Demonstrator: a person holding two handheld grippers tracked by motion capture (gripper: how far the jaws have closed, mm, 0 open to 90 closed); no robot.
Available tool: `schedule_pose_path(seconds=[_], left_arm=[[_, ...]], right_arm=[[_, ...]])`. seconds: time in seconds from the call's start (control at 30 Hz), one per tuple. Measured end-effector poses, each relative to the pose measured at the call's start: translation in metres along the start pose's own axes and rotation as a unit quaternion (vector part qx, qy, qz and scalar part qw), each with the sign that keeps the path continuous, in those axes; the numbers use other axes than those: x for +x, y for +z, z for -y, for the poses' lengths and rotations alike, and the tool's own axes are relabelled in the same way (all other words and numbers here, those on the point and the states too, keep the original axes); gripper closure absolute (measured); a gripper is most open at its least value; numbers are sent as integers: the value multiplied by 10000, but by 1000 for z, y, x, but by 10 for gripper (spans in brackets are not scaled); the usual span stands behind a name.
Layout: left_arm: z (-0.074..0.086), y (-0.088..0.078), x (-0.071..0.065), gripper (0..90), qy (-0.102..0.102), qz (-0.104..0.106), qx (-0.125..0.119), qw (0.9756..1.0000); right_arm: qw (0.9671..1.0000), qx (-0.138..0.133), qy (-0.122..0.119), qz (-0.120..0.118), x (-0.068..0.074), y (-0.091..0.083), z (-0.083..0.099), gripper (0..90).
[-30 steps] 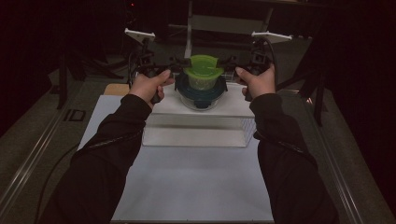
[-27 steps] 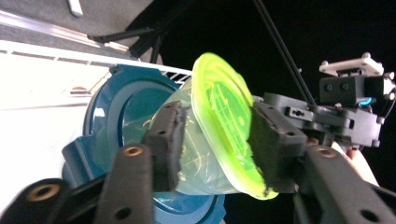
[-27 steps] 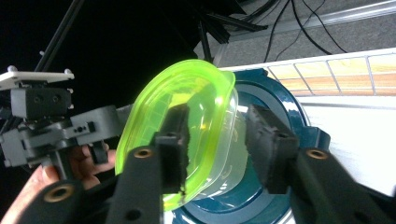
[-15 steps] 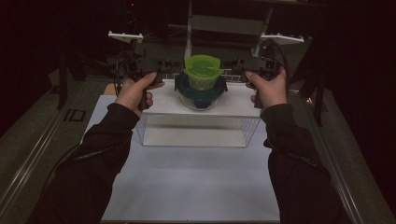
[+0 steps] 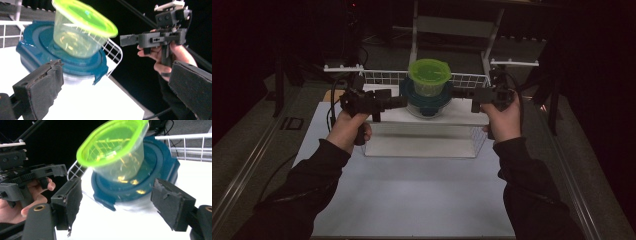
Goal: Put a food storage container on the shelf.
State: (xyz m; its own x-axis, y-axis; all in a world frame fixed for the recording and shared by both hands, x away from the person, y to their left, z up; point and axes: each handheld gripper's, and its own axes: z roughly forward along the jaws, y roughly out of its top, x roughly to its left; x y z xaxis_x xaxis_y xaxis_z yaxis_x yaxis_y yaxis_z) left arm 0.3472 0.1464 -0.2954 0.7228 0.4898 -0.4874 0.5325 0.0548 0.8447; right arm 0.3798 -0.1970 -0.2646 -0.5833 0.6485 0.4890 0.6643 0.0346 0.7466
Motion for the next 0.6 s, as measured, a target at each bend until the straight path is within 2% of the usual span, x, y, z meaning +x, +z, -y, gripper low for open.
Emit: schedule_pose_path(seconds=[0.03,0.07,0.13,0.17,0.23,0.27,0.3,0.4,0.43,0.47,0.6], left_arm=[[4,-1,-1,0,76,-39,45,10000],[9,-1,-3,0,139,-13,117,9998],[16,-2,-5,0,183,2,106,9998],[24,-2,-8,0,289,14,102,9995],[27,-2,-10,0,351,13,82,9994],[34,0,-14,0,513,25,142,9986],[38,0,-16,0,590,11,128,9982],[44,1,-19,0,693,-58,107,9975],[53,3,-23,0,862,-114,42,9962],[53,3,-23,0,862,-114,42,9962],[73,6,-27,0,1049,-174,47,9943]], right_arm=[[10000,0,0,0,0,0,0,249],[10000,-21,-62,11,0,-3,10,248],[9999,-10,-110,14,-1,-4,19,246],[9999,9,-157,37,-1,-4,23,246],[9996,28,-263,85,0,-6,33,245],[9995,10,-304,101,0,-6,37,245],[9993,-11,-346,117,-1,-7,41,245],[9994,-73,-338,75,-2,-9,49,243],[9992,-89,-395,54,-3,-8,58,236],[9992,-89,-395,54,-3,-8,58,236],[9987,-63,-510,12,-7,-4,80,223]])
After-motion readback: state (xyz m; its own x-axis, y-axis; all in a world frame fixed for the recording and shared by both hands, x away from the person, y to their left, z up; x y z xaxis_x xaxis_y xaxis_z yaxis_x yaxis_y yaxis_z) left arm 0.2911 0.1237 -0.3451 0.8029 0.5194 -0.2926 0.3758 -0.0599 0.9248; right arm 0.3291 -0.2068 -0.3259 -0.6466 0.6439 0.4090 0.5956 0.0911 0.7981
